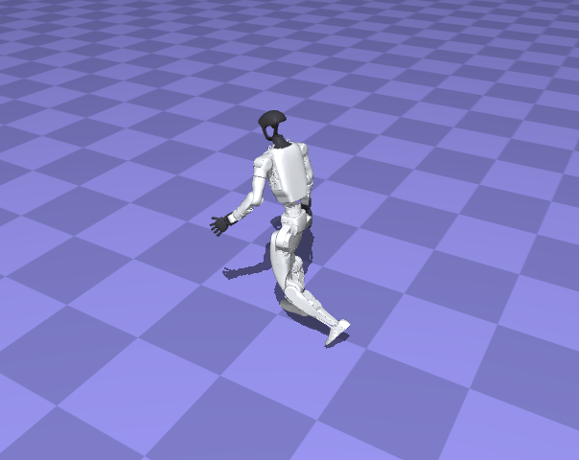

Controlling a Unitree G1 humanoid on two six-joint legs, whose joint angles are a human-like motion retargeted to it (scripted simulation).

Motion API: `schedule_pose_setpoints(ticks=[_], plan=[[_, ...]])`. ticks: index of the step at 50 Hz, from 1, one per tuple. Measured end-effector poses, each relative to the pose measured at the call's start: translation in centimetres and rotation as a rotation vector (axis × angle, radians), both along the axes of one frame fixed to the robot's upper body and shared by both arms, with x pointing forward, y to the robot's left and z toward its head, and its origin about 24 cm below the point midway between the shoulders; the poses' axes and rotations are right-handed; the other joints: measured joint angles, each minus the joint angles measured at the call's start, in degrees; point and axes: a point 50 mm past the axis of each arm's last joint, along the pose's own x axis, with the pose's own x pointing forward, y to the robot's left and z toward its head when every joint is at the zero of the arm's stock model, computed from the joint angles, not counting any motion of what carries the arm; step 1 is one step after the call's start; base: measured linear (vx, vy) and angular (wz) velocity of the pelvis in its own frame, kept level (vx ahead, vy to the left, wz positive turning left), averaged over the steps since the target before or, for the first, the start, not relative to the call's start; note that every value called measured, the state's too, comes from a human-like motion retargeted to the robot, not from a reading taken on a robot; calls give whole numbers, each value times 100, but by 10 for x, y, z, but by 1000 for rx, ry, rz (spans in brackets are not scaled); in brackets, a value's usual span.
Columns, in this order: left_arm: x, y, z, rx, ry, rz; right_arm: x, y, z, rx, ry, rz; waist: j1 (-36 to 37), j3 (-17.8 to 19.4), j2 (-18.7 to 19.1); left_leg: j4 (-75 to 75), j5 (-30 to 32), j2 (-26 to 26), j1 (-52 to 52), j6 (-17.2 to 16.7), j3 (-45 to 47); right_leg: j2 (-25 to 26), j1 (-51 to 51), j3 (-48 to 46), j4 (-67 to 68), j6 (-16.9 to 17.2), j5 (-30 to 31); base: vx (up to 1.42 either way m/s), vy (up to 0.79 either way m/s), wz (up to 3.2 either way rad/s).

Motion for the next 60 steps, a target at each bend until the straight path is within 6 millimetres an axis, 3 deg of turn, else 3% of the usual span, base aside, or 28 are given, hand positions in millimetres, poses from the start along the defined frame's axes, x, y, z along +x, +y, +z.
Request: schedule_pose_setpoints(ticks=[3, 5, 7, 10, 11, 13, 15, 17, 19, 20, 22, 24, 25, 28, 30, 32, 35, 38, 40, 42, 44, 46, 48, 50, 53, 55, 57, 60], plan=[[-82, -7, -73, -93, 358, 145, 63, -3, 33, -307, -303, -44, 282, 43, 220, 1482, -365, 105, -961, 73, 196, 209, 39, 349, 671, 8, -544, 111, -2, -146], [-153, -18, -112, -79, 665, 108, 81, 2, 50, -497, -505, -172, 695, -145, 138, 1797, -876, 57, -1590, 198, 368, 152, 302, 530, 484, 104, -504, 112, 2, -117], [-227, -22, -131, -7, 974, -1, 84, 16, 54, -478, -599, -321, 1365, -391, -189, 1471, -1239, 17, -2084, 342, 734, -24, 596, 794, 113, 193, -177, 110, 4, -139], [-327, -17, -128, 96, 1363, -92, 89, 44, 52, -210, -616, -450, 2461, -608, -844, 96, -1497, -71, -2520, 343, 1307, -377, 1005, 1294, -460, 501, 628, 109, 15, -152], [-352, -12, -122, 94, 1444, -43, 92, 51, 53, -112, -606, -413, 2788, -578, -1002, -595, -1488, -87, -2518, 249, 1412, -474, 1222, 1411, -681, 644, 923, 108, 24, -136], [-389, 1, -106, 57, 1544, 119, 101, 64, 58, 50, -600, -272, 3447, -502, -1261, -2122, -1449, -73, -2430, 53, 1653, -629, 1637, 1604, -1075, 902, 1451, 108, 31, -119], [-405, 22, -91, -5, 1528, 344, 111, 70, 68, 132, -619, -93, 4095, -394, -1418, -3631, -1466, 15, -2249, -214, 2030, -702, 2053, 1688, -1344, 1054, 1809, 111, 38, -88], [-403, 48, -79, -38, 1427, 521, 113, 68, 75, 147, -636, 8, 4661, -228, -1439, -4369, -1369, 97, -2140, -521, 2292, -728, 2564, 1622, -1431, 1011, 1957, 112, 41, -33], [-382, 77, -71, -16, 1292, 637, 110, 58, 75, 149, -633, -9, 5127, 142, -1378, -4151, -1198, 34, -2000, -510, 2071, -824, 3192, 1456, -1313, 839, 2015, 111, 41, 40], [-367, 90, -68, 13, 1227, 676, 105, 51, 73, 140, -627, -53, 5294, 355, -1325, -3700, -1293, -35, -1961, -384, 1852, -891, 3480, 1332, -1138, 745, 2018, 111, 42, 99], [-328, 107, -67, 133, 1134, 715, 91, 31, 65, 64, -626, -213, 5445, 707, -1135, -2331, -2161, -95, -1924, -118, 1534, -908, 3575, 1091, 81, 800, 2028, 111, 40, 118], [-282, 112, -69, 254, 1063, 733, 72, 19, 52, -56, -605, -365, 5437, 807, -1167, -1497, -2771, -211, -1982, 95, 1350, -940, 2803, 927, 2078, 1043, 1929, 107, 33, 113], [-258, 109, -73, 285, 1030, 728, 62, 16, 46, -128, -589, -425, 5337, 844, -1143, -1340, -2934, -263, -1884, 83, 1260, -934, 2546, 845, 2718, 936, 1858, 103, 26, 122], [-185, 83, -85, 219, 891, 549, 26, 29, 19, -252, -457, -408, 4506, 486, -1319, -1716, -2963, -450, -1598, 65, 887, -1062, 1287, 329, 4079, 337, 770, 102, 17, 145], [-138, 61, -86, 160, 754, 298, -3, 44, 2, -221, -354, -292, 3642, 72, -1255, -2287, -2707, -374, -1245, -147, 551, -955, 721, -153, 4045, -55, 154, 105, 6, 168], [-95, 38, -74, 204, 583, 33, -33, 51, -11, -117, -246, -146, 2705, -370, -1053, -2814, -2261, -181, -917, -347, 225, -677, 325, -516, 3265, -198, -86, 109, -5, 156], [-37, 6, -34, 395, 298, -251, -79, 42, -21, -2, -55, 82, 1484, -893, -717, -3370, -1453, 9, -519, -519, -165, -239, 5, -610, 1107, -15, 140, 113, -18, 125], [15, -22, 22, 431, -12, -358, -121, 11, -22, -31, 169, 256, 707, -993, -625, -3490, -872, -150, 48, -518, -444, -292, 82, -583, -1118, 493, 469, 118, -27, 82], [38, -40, 47, 257, -151, -415, -151, -8, -22, -32, 361, 298, 523, -895, -650, -3185, -715, -270, 450, -394, -512, -380, 126, -583, -1657, 772, 780, 119, -27, -3], [48, -45, 53, -68, -192, -430, -168, -24, -19, 5, 557, 282, 633, -716, -566, -2174, -661, -256, 480, -176, -406, -268, 172, -315, -1215, 542, 795, 112, -22, -106], [44, -35, 42, -335, -189, -342, -161, -42, -13, 2, 658, 278, 797, -531, -323, -794, -543, -106, 195, -67, -265, 10, 86, 5, -124, 171, 126, 109, -13, -170], [22, -13, 19, -405, -145, -141, -125, -56, -7, -94, 574, 289, 874, -355, -157, 516, -634, -26, -260, -67, -144, 193, -31, 242, 920, 40, -539, 109, -3, -158], [-17, 10, -17, -304, 0, 110, -72, -63, 2, -295, 270, 225, 883, -268, -112, 1497, -1024, 58, -870, 20, 66, 211, 21, 416, 1365, 70, -887, 109, 4, -108], [-72, 21, -58, -125, 271, 283, -23, -56, 16, -465, -150, -10, 1002, -362, -144, 1967, -1405, 213, -1590, 240, 373, 167, 227, 614, 1186, 79, -887, 109, 5, -91], [-177, 21, -107, 48, 780, 220, 10, -18, 26, -231, -461, -429, 1622, -709, -528, 1400, -1711, 258, -2418, 536, 936, -82, 648, 1084, 469, 195, -183, 110, 8, -135], [-245, 19, -119, 85, 1049, 98, 23, 12, 27, 3, -523, -571, 2137, -925, -947, 374, -1648, 169, -2783, 507, 1251, -368, 875, 1373, -3, 458, 530, 110, 19, -159], [-297, 18, -120, 55, 1213, 37, 37, 42, 30, 176, -536, -490, 2590, -974, -1340, -1127, -1362, 71, -2874, 304, 1420, -666, 1170, 1510, -438, 739, 1207, 110, 29, -140], [-350, 15, -113, -91, 1365, 72, 58, 75, 42, 301, -555, -172, 3186, -676, -1512, -3566, -1263, 201, -2502, -194, 1705, -885, 1899, 1435, -813, 879, 1760, 110, 39, -103]])
